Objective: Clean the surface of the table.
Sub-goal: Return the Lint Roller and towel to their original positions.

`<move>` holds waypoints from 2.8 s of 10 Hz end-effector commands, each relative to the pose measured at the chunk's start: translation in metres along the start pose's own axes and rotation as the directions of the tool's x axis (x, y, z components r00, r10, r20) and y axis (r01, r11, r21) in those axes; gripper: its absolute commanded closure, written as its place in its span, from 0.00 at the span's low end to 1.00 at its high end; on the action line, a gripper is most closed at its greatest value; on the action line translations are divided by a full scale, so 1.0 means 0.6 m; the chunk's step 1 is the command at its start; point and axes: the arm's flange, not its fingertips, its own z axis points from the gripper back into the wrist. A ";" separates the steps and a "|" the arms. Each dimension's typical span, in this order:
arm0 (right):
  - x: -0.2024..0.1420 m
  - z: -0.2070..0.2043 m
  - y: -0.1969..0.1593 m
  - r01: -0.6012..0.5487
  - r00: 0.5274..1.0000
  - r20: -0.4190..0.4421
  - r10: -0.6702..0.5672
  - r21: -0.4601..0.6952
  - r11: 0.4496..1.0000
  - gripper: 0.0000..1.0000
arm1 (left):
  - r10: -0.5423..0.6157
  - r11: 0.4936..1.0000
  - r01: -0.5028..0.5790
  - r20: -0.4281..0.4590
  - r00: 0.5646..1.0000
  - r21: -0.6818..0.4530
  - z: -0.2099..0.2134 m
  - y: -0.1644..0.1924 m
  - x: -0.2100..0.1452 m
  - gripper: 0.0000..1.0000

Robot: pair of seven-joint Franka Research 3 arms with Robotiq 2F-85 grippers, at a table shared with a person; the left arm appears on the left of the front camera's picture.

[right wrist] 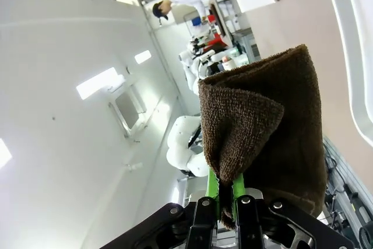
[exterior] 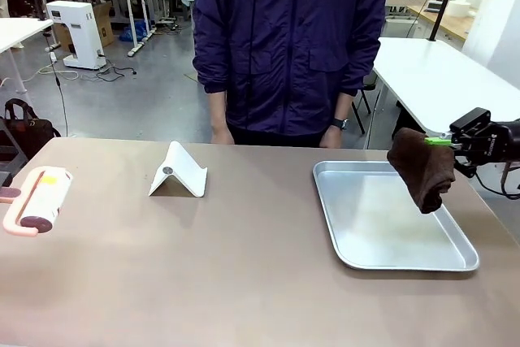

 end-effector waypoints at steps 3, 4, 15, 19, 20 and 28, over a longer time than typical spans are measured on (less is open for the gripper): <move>0.001 0.003 0.010 0.001 1.000 0.002 -0.001 0.031 1.000 0.90 | -0.004 1.000 0.004 0.000 1.000 -0.009 0.002 -0.003 -0.003 0.78; 0.001 0.003 0.010 0.001 1.000 0.002 -0.001 0.031 1.000 0.90 | -0.004 1.000 0.004 0.000 1.000 -0.009 0.002 -0.003 -0.003 0.78; 0.178 -0.350 0.108 -0.015 0.999 -0.044 0.009 -0.131 0.991 0.90 | 0.190 0.934 -0.219 0.129 0.973 0.282 -0.213 -0.225 0.202 0.78; 0.215 -0.483 0.060 0.068 0.995 0.097 -0.033 -0.383 0.921 0.90 | 0.095 0.829 -0.109 0.054 0.994 0.549 -0.354 -0.329 0.304 0.78; 0.209 -0.498 0.039 0.095 0.995 0.046 -0.084 -0.424 0.901 0.90 | 0.093 0.795 -0.095 0.034 0.995 0.599 -0.391 -0.331 0.313 0.78; 0.186 -0.459 -0.035 0.199 0.976 0.203 -0.074 -0.712 0.673 0.90 | 0.107 0.655 -0.044 -0.035 0.994 0.754 -0.598 -0.263 0.379 0.78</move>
